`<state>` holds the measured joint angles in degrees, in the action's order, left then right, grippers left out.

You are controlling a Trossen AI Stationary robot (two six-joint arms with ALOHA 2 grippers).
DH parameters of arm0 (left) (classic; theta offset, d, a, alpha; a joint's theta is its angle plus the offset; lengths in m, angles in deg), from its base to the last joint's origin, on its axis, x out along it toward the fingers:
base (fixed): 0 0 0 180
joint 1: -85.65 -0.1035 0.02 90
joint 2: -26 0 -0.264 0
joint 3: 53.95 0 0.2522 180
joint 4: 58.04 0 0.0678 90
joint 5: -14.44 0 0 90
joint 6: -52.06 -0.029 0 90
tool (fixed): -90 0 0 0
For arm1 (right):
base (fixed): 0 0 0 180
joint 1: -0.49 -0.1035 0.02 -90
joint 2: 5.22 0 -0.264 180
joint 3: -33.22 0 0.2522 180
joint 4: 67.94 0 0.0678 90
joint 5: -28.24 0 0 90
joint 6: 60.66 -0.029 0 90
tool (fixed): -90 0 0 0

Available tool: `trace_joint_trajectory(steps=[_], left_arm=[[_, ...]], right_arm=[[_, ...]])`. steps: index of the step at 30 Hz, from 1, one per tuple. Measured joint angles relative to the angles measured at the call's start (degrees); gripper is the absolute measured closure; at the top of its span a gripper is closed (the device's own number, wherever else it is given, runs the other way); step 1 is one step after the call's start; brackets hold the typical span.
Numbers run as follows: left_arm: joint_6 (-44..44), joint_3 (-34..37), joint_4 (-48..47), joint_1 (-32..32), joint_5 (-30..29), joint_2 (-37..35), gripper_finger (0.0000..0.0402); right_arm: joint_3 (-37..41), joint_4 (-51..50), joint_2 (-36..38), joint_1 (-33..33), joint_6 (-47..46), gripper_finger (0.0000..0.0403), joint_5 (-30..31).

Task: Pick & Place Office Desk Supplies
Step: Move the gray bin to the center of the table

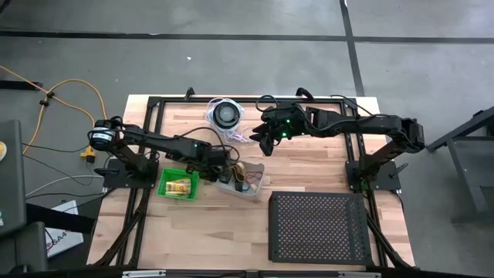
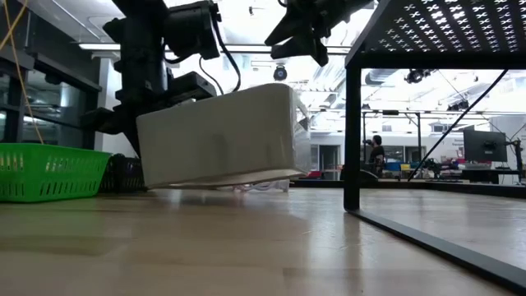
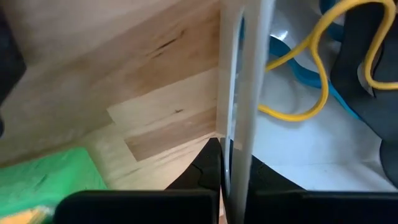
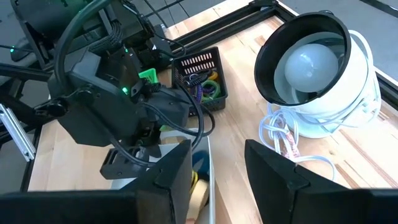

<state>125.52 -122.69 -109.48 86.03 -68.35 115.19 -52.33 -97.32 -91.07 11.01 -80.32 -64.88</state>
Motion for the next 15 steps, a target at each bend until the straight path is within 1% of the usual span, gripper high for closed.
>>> trace_joint_trajectory(steps=[4, 12, 15], left_arm=[[4.4, 0.0, -1.1, 0.0, 0.0, 0.0, 0.0400], [6.4, -0.1, -1.4, 0.0, 0.0, 0.0, 0.0400], [6.8, -1.4, -3.3, 0.0, -1.4, 0.0, 0.0400]], right_arm=[[0.0, 0.0, 0.0, 0.0, 0.0, 0.0266, 0.0], [0.0, 0.0, 0.0, 0.0, 0.0, 0.0266, 0.0], [0.0, 0.0, 0.0, 0.0, 0.0, 0.0266, 0.0]])
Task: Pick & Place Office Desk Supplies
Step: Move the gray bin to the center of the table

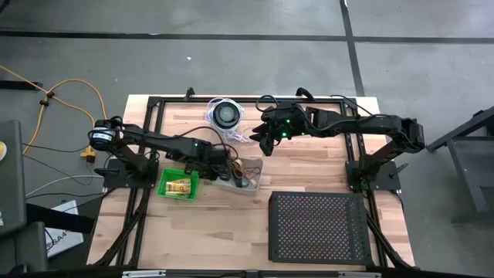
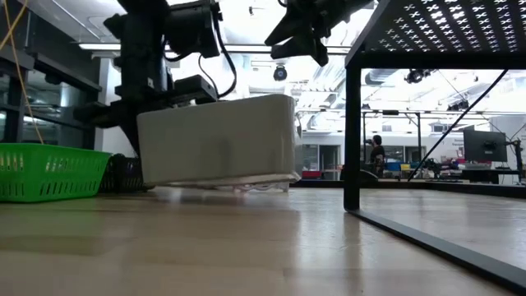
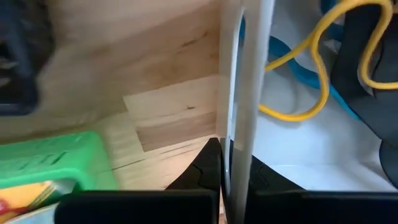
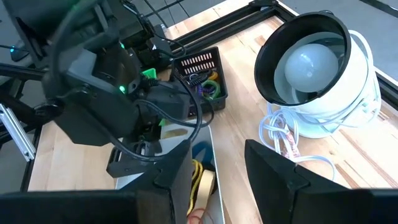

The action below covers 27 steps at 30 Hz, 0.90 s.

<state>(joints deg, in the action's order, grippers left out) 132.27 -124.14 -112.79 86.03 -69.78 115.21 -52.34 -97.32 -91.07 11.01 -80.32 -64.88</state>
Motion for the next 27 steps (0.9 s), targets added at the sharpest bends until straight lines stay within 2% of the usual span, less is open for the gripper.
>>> trace_joint_trajectory(steps=[6, 15, 27], left_arm=[[0.4, -4.3, -7.9, 0.7, -3.8, 0.0, 0.0400], [2.2, -4.4, -8.4, 2.4, -5.1, 3.9, 0.0400], [2.2, -4.4, -8.1, 2.4, -4.5, 4.2, 0.0400]], right_arm=[[0.0, 0.0, 0.0, 0.0, 0.0, 0.0266, 0.0], [0.0, 0.0, 0.0, 0.0, 0.0, 0.0266, 0.0], [0.0, 0.1, 0.0, 0.0, 0.0, 0.0266, 0.0]])
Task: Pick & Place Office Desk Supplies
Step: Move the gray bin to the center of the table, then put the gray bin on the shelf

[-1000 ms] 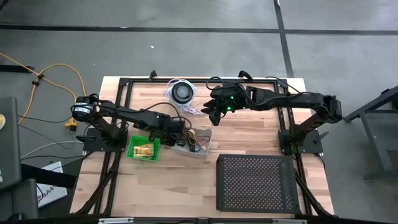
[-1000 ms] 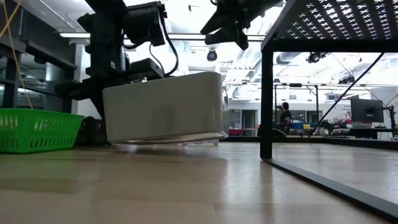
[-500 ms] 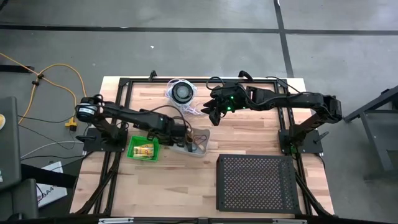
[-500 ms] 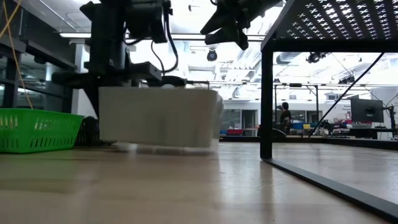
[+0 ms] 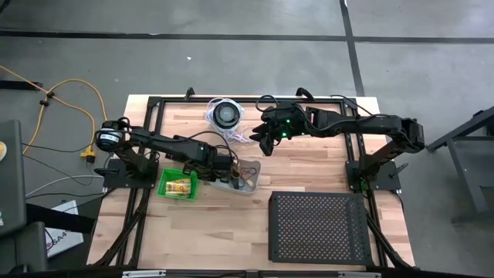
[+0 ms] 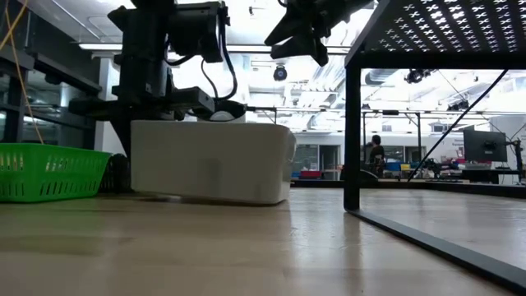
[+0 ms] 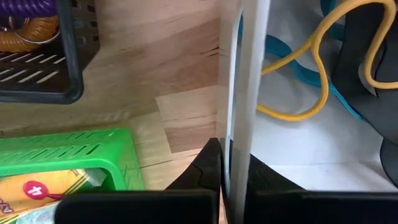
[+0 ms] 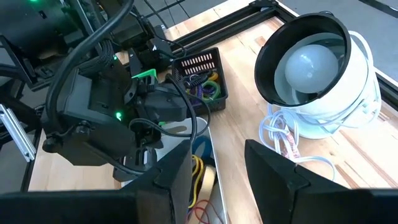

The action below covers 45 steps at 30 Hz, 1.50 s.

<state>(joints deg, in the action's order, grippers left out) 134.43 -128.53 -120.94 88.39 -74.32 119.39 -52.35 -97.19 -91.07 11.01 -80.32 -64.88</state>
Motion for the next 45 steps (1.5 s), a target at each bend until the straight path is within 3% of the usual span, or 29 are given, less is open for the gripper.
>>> trace_joint_trajectory(steps=[5, 18, 24, 38, 45], left_arm=[[-1.4, 0.0, 0.0, 0.0, 0.2, 0.0, 0.0395], [-3.0, 0.0, 2.5, 0.0, -0.8, -0.1, 0.0313], [-3.4, 0.0, 2.9, 0.0, -0.8, -1.0, 0.0309], [-7.8, -0.2, -2.0, -1.6, -1.6, -13.3, 0.0309], [-15.3, -0.2, -5.0, -1.3, -3.1, -17.4, 0.0309]], right_arm=[[0.0, 0.1, 0.0, 0.0, 0.0, 0.0266, 0.0], [0.0, 0.1, 0.0, 0.0, 0.0, 0.0266, 0.0], [0.0, 0.1, 0.0, 0.0, 0.0, 0.0266, 0.0], [0.0, 0.3, 0.0, 0.0, 0.0, 0.0266, 0.0], [0.0, 0.4, 0.0, 0.0, 0.0, 0.0266, 0.0]])
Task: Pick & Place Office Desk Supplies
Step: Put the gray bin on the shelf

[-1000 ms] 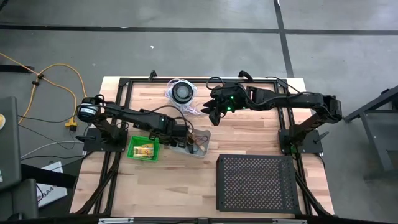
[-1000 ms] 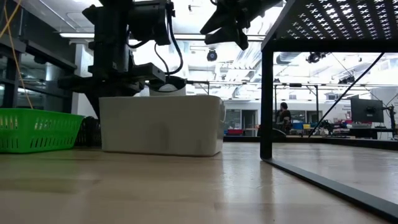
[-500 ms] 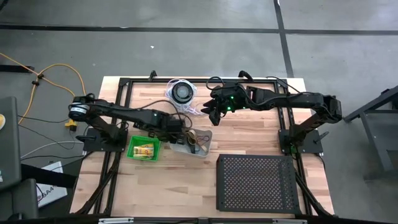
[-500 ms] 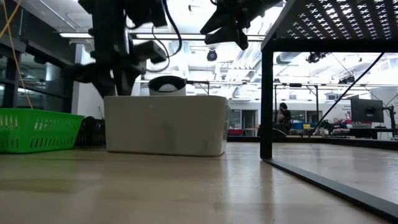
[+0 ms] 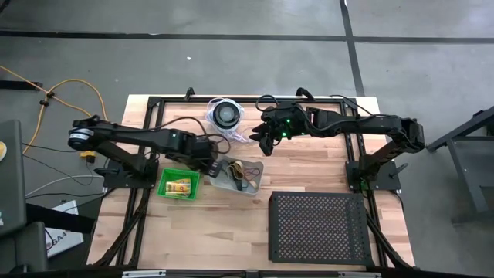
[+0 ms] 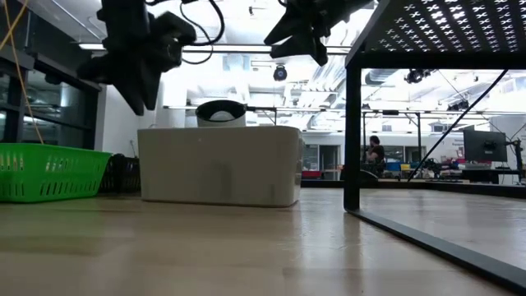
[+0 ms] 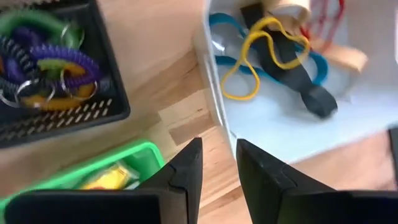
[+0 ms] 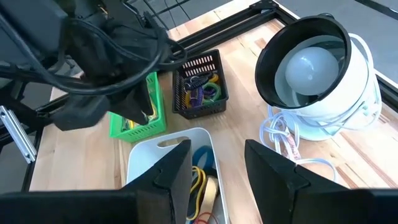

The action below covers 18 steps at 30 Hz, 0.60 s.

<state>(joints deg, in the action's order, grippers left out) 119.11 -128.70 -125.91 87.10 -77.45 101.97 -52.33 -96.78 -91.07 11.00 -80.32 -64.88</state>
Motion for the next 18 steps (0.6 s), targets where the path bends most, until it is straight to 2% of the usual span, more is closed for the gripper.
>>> trace_joint_trajectory(steps=[8, 14, 18], left_arm=[[-24.2, 0.0, 0.1, 1.0, 0.0, -2.7, 0.0309], [-38.3, 0.0, 0.0, 3.8, 0.3, -4.1, 0.0309], [-51.7, 0.0, -0.2, 5.8, 2.0, -4.6, 0.0309]], right_arm=[[0.0, 0.4, 0.0, 0.0, 0.0, 0.0266, 0.0], [0.0, 0.4, 0.0, 0.0, 0.0, 0.0266, 0.0], [0.0, 0.4, 0.0, 0.0, 0.0, 0.0266, 0.0]])
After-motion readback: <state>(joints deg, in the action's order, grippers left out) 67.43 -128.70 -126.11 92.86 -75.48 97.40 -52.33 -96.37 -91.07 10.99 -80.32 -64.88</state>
